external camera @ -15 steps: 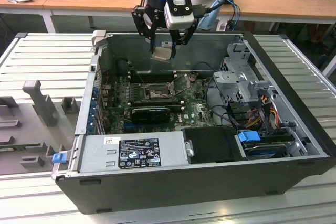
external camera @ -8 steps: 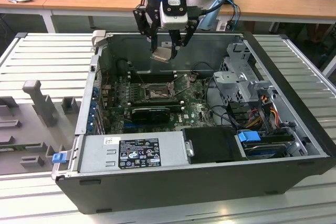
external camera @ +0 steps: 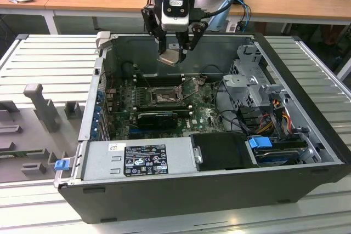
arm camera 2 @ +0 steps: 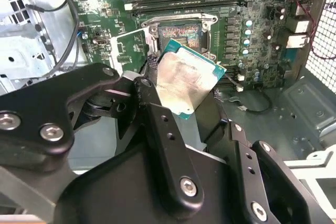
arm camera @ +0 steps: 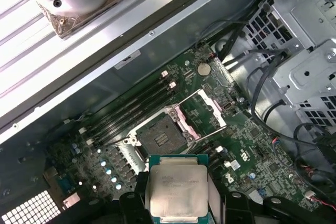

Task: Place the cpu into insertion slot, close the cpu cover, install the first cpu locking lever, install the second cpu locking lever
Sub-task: 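Place the cpu into insertion slot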

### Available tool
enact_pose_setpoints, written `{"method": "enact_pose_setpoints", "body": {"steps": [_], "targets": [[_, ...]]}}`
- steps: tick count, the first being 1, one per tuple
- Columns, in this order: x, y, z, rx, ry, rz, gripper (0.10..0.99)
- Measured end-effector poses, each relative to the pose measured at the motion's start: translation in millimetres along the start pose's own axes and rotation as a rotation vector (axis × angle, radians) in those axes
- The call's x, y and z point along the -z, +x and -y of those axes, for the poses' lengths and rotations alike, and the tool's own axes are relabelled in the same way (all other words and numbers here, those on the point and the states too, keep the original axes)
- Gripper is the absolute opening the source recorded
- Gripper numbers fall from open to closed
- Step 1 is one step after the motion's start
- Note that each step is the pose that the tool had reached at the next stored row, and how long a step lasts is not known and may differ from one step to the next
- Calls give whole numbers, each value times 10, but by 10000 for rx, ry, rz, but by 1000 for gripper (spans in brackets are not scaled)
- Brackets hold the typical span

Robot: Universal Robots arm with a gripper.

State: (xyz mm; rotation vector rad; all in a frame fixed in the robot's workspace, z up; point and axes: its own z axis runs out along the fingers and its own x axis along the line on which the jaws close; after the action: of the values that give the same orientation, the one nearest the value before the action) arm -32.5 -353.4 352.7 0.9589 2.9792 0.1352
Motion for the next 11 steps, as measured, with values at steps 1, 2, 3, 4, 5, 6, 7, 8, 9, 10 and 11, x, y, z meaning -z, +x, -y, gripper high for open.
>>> {"method": "enact_pose_setpoints", "body": {"steps": [1, 2, 3, 4, 5, 6, 7, 8, 9, 10, 11], "targets": [[-7, 0, 1, -5, 1, 1, 529], [-13, 0, 2, -6, 0, 1, 529], [-20, 0, 2, -6, 0, 1, 529], [-33, 0, 3, -7, 0, 1, 529], [-38, -1, 4, -25, 2, 3, 529], [-38, -1, 4, -74, 2, 7, 529], [-40, -1, 4, -138, -1, 13, 529], [-40, -1, 4, -281, -5, 24, 529], [-41, -1, 4, -435, -7, 37, 529], [-41, -1, 4, -630, -11, 54, 529], [-42, -1, 4, -830, -15, 71, 529]]}}
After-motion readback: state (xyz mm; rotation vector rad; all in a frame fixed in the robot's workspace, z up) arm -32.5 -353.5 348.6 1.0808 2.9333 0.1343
